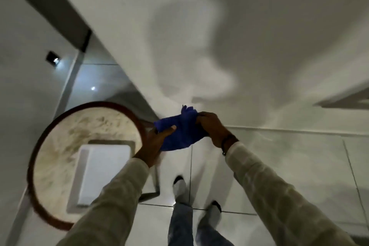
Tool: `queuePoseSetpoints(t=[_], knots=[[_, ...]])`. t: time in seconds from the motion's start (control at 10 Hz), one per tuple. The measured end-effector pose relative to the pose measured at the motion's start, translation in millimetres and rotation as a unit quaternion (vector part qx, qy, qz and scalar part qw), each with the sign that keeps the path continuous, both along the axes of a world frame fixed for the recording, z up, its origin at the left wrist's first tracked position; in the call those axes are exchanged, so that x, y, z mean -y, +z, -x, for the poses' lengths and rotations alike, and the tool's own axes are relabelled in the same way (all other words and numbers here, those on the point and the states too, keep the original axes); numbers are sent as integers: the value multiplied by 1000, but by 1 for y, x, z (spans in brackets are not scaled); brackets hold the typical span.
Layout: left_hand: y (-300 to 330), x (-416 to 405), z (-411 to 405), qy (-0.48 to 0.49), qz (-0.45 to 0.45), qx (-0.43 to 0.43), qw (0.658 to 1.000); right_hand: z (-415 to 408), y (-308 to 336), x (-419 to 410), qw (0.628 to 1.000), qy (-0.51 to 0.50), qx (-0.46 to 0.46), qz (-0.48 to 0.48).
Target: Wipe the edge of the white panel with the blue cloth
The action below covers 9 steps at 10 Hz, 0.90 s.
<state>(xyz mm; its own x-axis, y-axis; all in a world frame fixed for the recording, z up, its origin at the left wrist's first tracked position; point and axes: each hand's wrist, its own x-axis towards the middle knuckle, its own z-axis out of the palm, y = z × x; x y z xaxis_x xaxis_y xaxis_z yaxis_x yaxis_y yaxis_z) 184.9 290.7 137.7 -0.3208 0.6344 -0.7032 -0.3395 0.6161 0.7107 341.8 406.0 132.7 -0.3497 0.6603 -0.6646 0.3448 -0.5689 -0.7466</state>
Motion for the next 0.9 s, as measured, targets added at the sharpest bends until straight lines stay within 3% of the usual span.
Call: queuePoseSetpoints(t=[0.2, 0.5, 0.6, 0.7, 0.8, 0.9], knots=[[-13, 113, 88, 195, 55, -68, 977, 125, -14, 44, 965, 231, 67, -107], [-122, 248, 164, 208, 216, -99, 949, 270, -129, 153, 862, 442, 127, -214], [-146, 263, 170, 206, 236, -109, 944, 293, -164, 172, 825, 491, 130, -247], [-156, 271, 172, 206, 237, -109, 943, 304, -179, 177, 811, 504, 125, -270], [-154, 270, 172, 187, 258, -129, 939, 305, -180, 172, 826, 481, 124, -267], [-135, 262, 163, 117, 309, -226, 916, 295, -150, 153, 874, 406, 96, -247]])
